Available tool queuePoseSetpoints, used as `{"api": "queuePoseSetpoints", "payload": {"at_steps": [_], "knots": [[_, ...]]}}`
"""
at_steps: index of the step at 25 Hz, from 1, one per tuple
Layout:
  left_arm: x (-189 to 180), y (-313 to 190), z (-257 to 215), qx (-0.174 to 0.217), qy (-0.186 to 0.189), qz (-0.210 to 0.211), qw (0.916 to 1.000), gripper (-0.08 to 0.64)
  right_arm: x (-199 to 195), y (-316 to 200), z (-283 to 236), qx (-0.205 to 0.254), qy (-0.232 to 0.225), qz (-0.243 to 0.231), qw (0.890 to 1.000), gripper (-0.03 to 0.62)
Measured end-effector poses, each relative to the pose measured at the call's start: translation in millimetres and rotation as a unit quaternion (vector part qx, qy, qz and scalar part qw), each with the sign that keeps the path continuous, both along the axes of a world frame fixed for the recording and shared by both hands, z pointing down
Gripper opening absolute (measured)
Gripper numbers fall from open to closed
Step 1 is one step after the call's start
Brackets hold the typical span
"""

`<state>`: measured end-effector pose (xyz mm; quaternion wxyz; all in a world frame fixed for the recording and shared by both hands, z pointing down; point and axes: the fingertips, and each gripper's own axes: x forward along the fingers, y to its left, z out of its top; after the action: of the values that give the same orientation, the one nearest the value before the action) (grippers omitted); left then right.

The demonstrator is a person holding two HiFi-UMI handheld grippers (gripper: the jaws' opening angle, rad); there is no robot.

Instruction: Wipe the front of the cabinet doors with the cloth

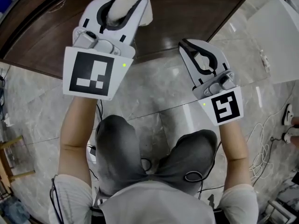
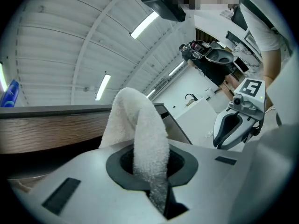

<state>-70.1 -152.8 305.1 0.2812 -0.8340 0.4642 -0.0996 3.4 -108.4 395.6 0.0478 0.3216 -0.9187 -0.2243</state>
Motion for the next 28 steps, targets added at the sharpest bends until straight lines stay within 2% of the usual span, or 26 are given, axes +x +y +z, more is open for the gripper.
{"api": "queuePoseSetpoints", "payload": {"at_steps": [15, 28], "knots": [[21, -34, 13, 0.009, -0.006, -0.004, 0.9999, 0.058, 21, -17, 17, -0.007, -0.017, 0.018, 1.000, 0.052], [71, -55, 13, 0.013, 0.010, 0.025, 0.9996, 0.058, 63, -30, 20, -0.016, -0.013, 0.054, 0.998, 0.052]]}}
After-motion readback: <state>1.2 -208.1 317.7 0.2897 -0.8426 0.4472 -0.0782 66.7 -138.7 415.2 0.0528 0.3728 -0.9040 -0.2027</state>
